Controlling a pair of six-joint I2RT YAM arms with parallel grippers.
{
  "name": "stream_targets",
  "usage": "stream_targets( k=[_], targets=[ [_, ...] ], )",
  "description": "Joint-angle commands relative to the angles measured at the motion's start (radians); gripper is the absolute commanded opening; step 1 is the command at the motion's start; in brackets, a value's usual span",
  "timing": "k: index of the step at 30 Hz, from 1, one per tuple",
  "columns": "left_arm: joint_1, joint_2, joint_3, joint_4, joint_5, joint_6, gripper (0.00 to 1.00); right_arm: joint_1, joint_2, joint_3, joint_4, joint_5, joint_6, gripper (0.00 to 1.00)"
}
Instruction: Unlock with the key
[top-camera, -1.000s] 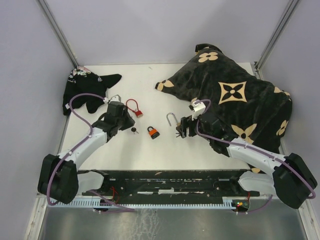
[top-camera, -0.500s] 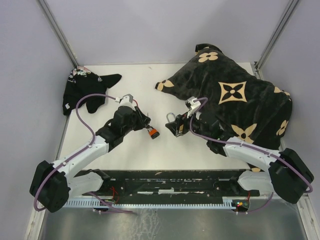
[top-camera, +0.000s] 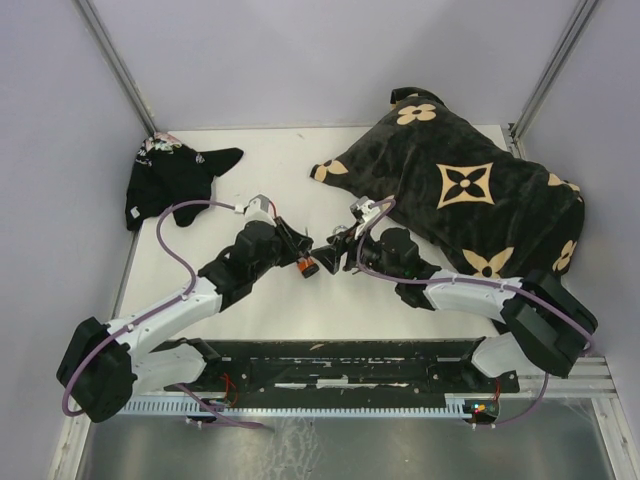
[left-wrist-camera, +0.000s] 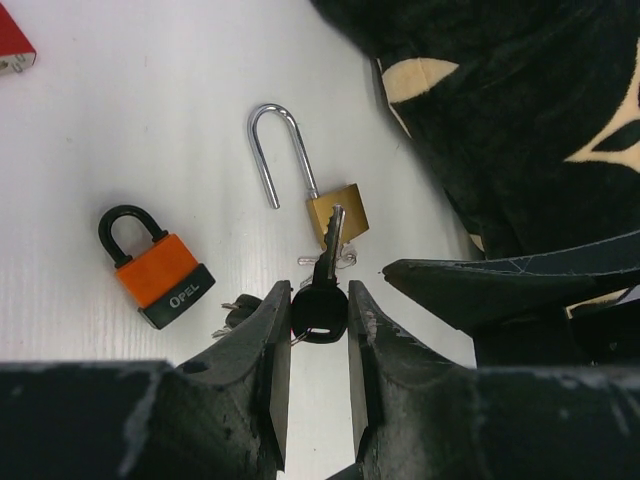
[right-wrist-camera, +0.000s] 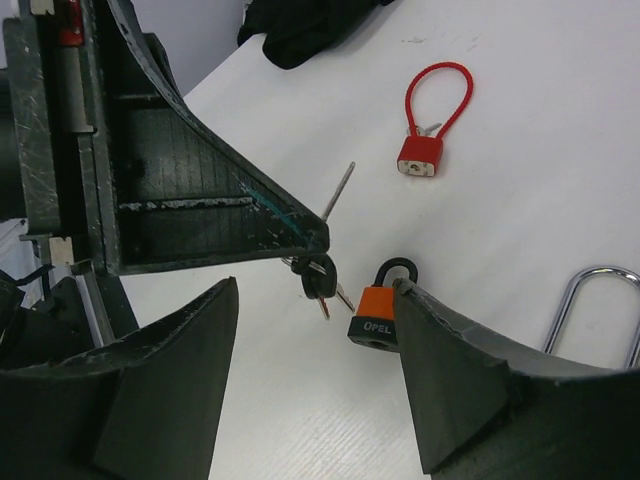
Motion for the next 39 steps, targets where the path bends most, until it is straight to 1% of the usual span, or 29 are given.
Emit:
stream_targets(
  k=[1,6,11,15,19,32,39],
  targets=[
    [-0.012,-0.020,-0.024,0.080,-0.047,-0.129,0.12,0.013,0.029,0.020,0.172,0.029,0.025,0.70],
    [-0.023,-0.015,-0.028,0.103,-0.038,-0.166,0.12,0.017,0.066,-0.004,0.262,0.037,0.045,0.68],
    [-0.023,-0.021,-0.024,0.103,-0.044,-0.176,0.12,0.019,0.071,-0.045,0.307,0.073,0.054,0.62],
    [-0.023,-0.026,-0.017,0.091,-0.045,-0.145,0.12,0.019,0.035,-0.106,0.323,0.110,0.048,0.61],
    [-0.024,-0.036,-0.020,0.088,-0.039,-0.144,0.12,0.020,0.023,-0.114,0.333,0.096,0.035,0.61],
    [-0.039,-0.011,0.003,0.104,-0.020,-0.164,0.12,0.022,0.096,-0.088,0.448,0.032,0.031,0.60],
    [-0.042,0.003,0.002,0.108,-0.021,-0.217,0.12,0.022,0.135,-0.098,0.489,0.034,0.016,0.58]
  ],
)
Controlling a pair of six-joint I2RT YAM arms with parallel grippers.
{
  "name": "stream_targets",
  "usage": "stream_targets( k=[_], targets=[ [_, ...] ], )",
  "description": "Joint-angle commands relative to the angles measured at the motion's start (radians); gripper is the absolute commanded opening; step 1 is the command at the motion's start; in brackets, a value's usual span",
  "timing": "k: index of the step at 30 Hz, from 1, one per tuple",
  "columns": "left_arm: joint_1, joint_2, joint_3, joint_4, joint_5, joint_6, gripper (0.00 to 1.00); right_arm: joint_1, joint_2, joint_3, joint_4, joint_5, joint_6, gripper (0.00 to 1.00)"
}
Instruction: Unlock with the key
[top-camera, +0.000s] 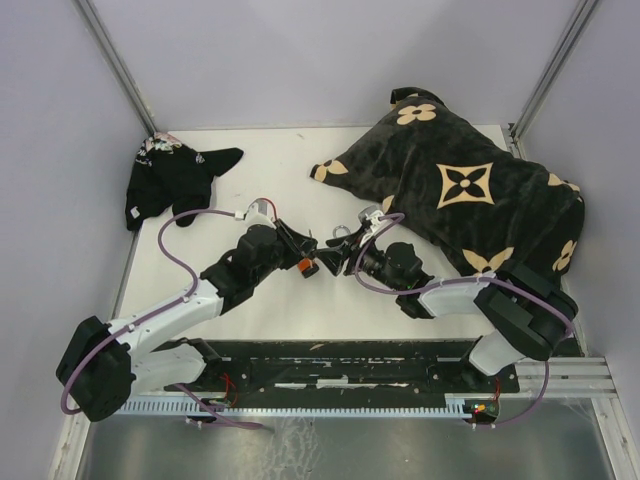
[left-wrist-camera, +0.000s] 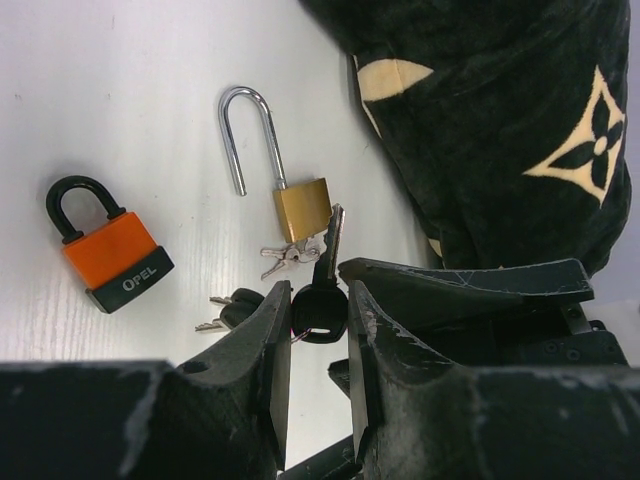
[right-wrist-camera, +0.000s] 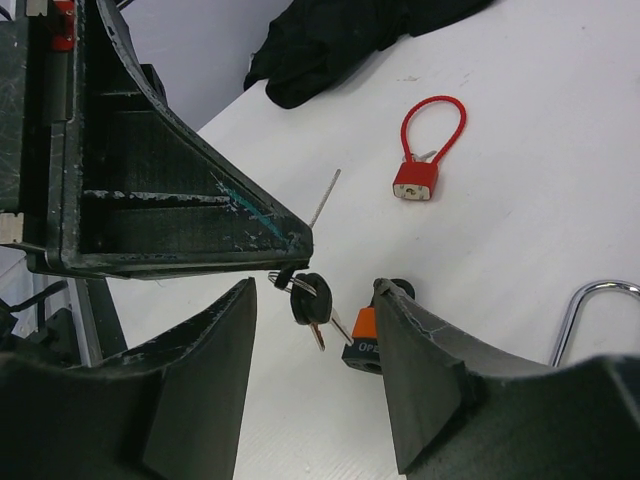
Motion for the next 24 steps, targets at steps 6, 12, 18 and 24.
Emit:
stream_targets(
  k=[6,12,18,24],
  targets=[
    [-0.019,0.016,0.027,0.087,0.007,-0.089,0.12,0.005,0.064,0.042,0.176,-0.014,-0.016,0.53],
    [-0.032,0.024,0.035,0.086,0.008,-0.095,0.12,0.005,0.095,0.060,0.242,0.004,-0.049,0.43],
    [-0.034,0.005,0.057,0.022,0.013,-0.081,0.24,0.005,0.074,0.053,0.201,0.000,-0.153,0.03],
    [-0.033,-0.052,0.112,-0.141,-0.032,-0.038,0.48,0.018,-0.033,0.064,-0.038,0.006,-0.318,0.02]
  ],
)
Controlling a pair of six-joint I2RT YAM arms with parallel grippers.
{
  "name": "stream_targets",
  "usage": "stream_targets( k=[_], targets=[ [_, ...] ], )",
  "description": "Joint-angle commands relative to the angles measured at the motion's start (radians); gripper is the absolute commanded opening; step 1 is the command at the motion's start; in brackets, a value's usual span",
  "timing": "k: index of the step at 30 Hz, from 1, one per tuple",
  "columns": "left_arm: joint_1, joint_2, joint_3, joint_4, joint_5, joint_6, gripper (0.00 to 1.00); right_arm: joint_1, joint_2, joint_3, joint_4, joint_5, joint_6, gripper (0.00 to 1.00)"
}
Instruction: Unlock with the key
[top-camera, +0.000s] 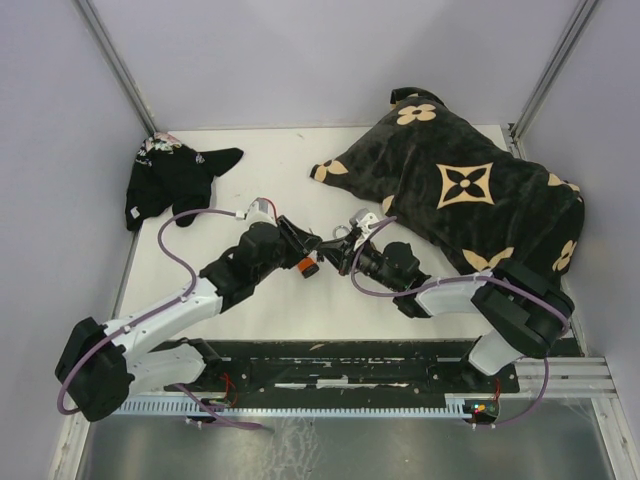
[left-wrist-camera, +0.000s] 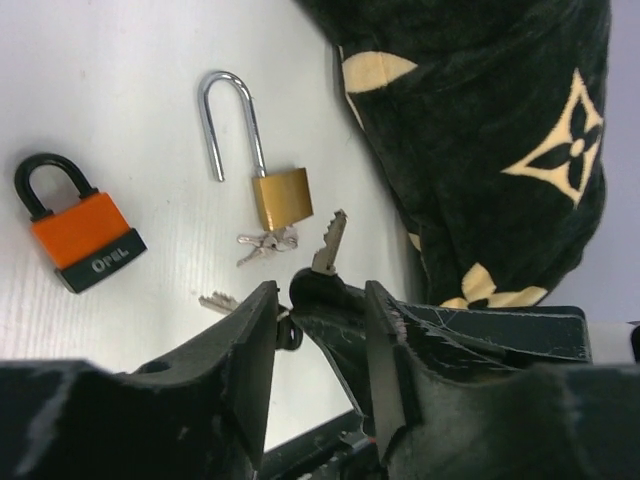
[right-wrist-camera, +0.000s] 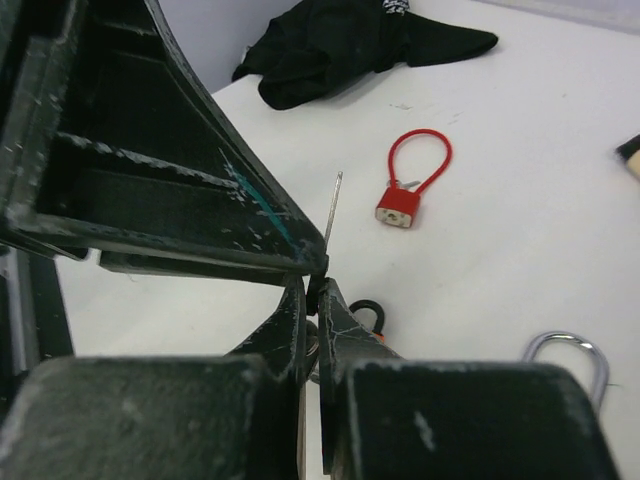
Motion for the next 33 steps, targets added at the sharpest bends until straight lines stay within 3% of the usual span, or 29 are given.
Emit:
stream_targets(
  k=[1,8,15,19,33],
  targets=[
    [-0.011,-0.068,0.076,-0.110,-0.033,0.026,0.52,0.016,-0.098,0.048,-0.139,0.033,-0.181,0.02],
    [-0.009,-0.058,0.174,-0.237,-0.040,0.077,0.63,0.072,-0.197,0.095,-0.389,0.154,-0.378,0.02],
    [-0.001,-0.049,0.186,-0.255,-0.032,0.106,0.66,0.089,-0.242,0.072,-0.445,0.232,-0.407,0.02],
    [0.003,-0.016,0.208,-0.342,-0.051,0.139,0.70,0.090,-0.283,0.026,-0.477,0.321,-0.414,0.02],
    [0.002,0.448,0.447,-0.629,-0.121,0.204,0.77,0.090,-0.383,-0.049,-0.560,0.395,-0.456,0.02]
  ],
)
